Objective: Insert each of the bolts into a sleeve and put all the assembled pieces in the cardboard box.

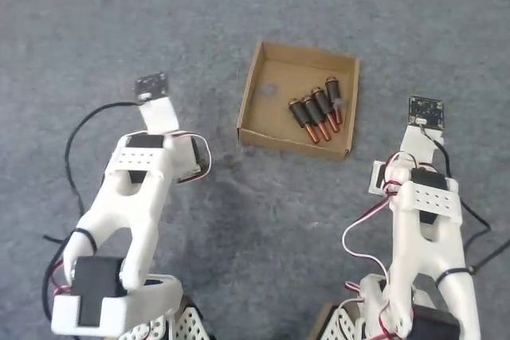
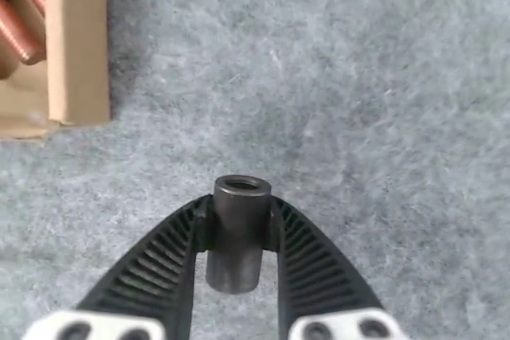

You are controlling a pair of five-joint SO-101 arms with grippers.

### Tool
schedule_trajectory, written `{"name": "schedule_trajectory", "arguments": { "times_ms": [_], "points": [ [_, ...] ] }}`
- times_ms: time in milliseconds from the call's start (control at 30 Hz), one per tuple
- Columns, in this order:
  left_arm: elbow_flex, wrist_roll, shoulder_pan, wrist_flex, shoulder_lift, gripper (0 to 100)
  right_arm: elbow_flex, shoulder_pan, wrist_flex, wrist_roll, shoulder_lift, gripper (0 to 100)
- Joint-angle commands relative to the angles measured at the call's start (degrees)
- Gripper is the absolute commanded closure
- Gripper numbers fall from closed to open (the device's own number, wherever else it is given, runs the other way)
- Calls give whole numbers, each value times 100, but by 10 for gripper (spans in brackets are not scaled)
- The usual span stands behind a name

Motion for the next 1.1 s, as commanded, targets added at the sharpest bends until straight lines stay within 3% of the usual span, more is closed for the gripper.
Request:
{"name": "schedule_trajectory", "arguments": {
  "times_ms": [0,100,167,367,600,1067],
  "points": [
    [-470,-1204,9,730,-290,988,-18,-40,-84,88,-259,991],
    [-505,-2092,123,985,-290,988,-18,-40,-84,88,-259,991],
    [-462,-2277,281,993,-281,988,-18,-40,-84,88,-259,991],
    [-637,-2268,651,923,176,988,-18,-40,-84,88,-259,991],
    [-1552,-2303,281,967,1442,988,-18,-40,-84,88,-259,991],
    [-2211,-2277,782,923,1653,988,-18,-40,-154,88,-259,991]
  ]
}}
